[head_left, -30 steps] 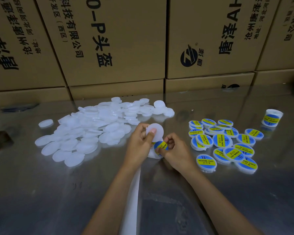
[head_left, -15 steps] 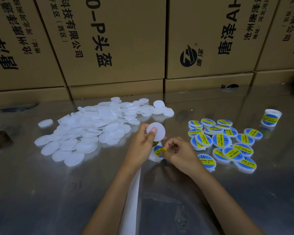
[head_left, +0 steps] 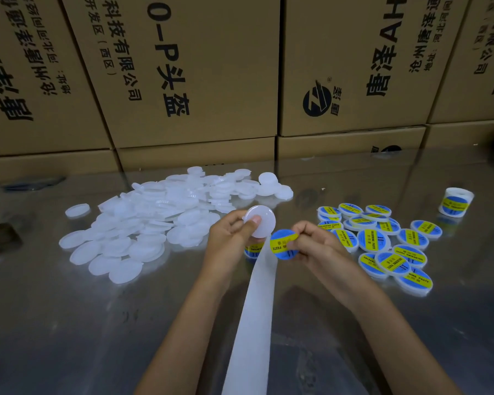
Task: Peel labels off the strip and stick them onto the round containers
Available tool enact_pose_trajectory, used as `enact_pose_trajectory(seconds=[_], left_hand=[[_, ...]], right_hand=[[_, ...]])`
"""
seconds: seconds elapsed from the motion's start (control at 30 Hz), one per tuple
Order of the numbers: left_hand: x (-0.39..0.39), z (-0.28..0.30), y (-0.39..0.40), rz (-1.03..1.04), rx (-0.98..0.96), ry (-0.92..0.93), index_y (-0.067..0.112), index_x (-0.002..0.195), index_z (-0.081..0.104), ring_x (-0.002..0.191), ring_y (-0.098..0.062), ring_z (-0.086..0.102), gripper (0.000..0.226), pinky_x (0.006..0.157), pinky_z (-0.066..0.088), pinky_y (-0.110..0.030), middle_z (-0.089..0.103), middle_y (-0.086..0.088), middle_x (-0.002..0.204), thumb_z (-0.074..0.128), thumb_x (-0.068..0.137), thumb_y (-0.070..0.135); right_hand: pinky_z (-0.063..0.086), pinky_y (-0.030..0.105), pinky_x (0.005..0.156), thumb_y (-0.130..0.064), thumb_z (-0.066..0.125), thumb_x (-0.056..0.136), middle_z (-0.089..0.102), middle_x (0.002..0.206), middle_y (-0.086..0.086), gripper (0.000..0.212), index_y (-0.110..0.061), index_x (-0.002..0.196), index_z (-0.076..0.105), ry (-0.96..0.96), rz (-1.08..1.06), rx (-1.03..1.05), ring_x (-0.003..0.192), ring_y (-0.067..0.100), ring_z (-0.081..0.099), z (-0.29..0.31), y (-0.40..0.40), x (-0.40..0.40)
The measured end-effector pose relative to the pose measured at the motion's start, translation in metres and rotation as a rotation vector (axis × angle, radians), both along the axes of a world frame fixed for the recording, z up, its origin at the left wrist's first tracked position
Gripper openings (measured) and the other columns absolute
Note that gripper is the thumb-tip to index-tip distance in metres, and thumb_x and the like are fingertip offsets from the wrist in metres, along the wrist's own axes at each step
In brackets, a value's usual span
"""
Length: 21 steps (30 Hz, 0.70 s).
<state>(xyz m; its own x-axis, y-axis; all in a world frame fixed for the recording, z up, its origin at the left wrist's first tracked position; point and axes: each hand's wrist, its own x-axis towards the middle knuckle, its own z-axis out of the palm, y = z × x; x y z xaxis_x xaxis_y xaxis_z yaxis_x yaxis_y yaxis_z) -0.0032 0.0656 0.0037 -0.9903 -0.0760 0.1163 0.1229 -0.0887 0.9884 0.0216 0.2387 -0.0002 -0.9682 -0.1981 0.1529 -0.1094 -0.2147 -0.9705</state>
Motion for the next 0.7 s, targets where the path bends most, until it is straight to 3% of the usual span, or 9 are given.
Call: enact_pose_trajectory(seconds=[0.1, 0.23, 0.4, 0.7], left_hand=[[0.004, 0.004, 0.001, -0.102, 0.123, -0.026, 0.015, 0.123, 0.068, 0.094, -0.030, 0.074, 0.030, 0.075, 0.062, -0.032, 0.073, -0.013, 0.112, 0.065, 0.095, 0.005], [0.008, 0.005, 0.008, -0.208, 0.168, -0.061, 0.026, 0.116, 0.073, 0.096, -0.028, 0.074, 0.028, 0.073, 0.062, -0.034, 0.075, -0.009, 0.109, 0.065, 0.096, 0.008], [0.010, 0.007, 0.016, -0.254, 0.246, -0.143, 0.015, 0.118, 0.071, 0.095, -0.032, 0.074, 0.023, 0.070, 0.061, -0.033, 0.076, -0.013, 0.107, 0.053, 0.102, 0.015], [0.007, 0.005, 0.018, -0.293, 0.260, -0.157, 0.015, 0.117, 0.071, 0.101, -0.031, 0.073, 0.029, 0.076, 0.062, -0.037, 0.075, -0.014, 0.110, 0.048, 0.101, 0.016]], right_hand=[[0.054, 0.024, 0.064, 0.003, 0.063, 0.088, 0.069, 0.081, 0.004, 0.019, -0.013, 0.083, 0.053, 0.020, -0.124, -0.083, 0.076, 0.016, 0.064, 0.002, -0.005, -0.001], [0.051, 0.021, 0.059, 0.002, 0.066, 0.087, 0.071, 0.078, 0.001, 0.021, -0.014, 0.083, 0.053, 0.042, -0.234, -0.052, 0.068, 0.013, 0.064, 0.001, -0.011, 0.000], [0.050, 0.018, 0.057, 0.000, 0.072, 0.083, 0.066, 0.068, -0.004, 0.022, -0.014, 0.083, 0.055, 0.072, -0.363, 0.032, 0.063, 0.012, 0.058, -0.003, -0.016, -0.003], [0.049, 0.014, 0.060, -0.003, 0.077, 0.079, 0.063, 0.060, -0.011, 0.023, -0.015, 0.081, 0.057, 0.091, -0.435, 0.076, 0.063, 0.006, 0.058, -0.007, -0.016, -0.007]])
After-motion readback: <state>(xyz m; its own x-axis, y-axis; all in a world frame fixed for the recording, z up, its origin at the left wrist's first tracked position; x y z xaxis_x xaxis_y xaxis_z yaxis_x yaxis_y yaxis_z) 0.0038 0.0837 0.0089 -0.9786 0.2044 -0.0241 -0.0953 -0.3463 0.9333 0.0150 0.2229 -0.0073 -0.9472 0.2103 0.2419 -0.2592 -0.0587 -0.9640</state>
